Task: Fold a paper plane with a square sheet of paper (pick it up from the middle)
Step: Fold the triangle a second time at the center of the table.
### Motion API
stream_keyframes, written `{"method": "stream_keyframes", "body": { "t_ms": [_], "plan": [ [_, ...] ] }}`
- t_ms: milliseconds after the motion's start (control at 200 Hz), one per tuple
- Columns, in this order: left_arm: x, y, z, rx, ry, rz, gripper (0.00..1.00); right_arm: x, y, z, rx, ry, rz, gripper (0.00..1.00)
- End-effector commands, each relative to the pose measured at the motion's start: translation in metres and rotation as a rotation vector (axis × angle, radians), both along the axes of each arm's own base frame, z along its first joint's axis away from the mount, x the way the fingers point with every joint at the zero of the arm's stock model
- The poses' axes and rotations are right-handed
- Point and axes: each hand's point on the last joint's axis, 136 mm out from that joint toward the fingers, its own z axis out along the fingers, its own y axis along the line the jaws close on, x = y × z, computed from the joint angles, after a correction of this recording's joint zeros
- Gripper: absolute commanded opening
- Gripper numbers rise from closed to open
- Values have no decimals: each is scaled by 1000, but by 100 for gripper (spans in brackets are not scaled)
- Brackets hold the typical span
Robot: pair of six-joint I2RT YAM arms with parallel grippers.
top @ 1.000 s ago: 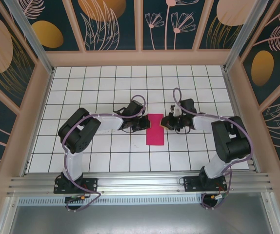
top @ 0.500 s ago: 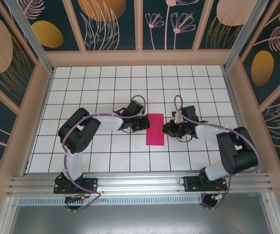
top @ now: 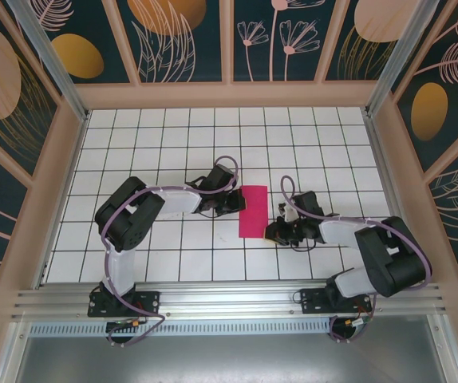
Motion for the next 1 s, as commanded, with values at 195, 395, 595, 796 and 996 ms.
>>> {"method": "stream_keyframes", "body": {
  "t_ms": [195,395,595,796,996],
  "plan": [
    [-12,21,54,9,-65,23,10,23,-15,42,-50,-166,-140,22],
    [-39,73,109,-12,-204,126,31,25,-15,52,-43,-204,-180,29],
    [-62,123,125,60,-269,211,36,26,-17,62,-62,-239,-208,36],
    [-65,132,135,37,-263,269,37,32,-26,73,-99,-296,-229,37],
    [-71,133,139,-54,-249,314,39,45,-31,73,-110,-326,-257,43]
  ]
}}
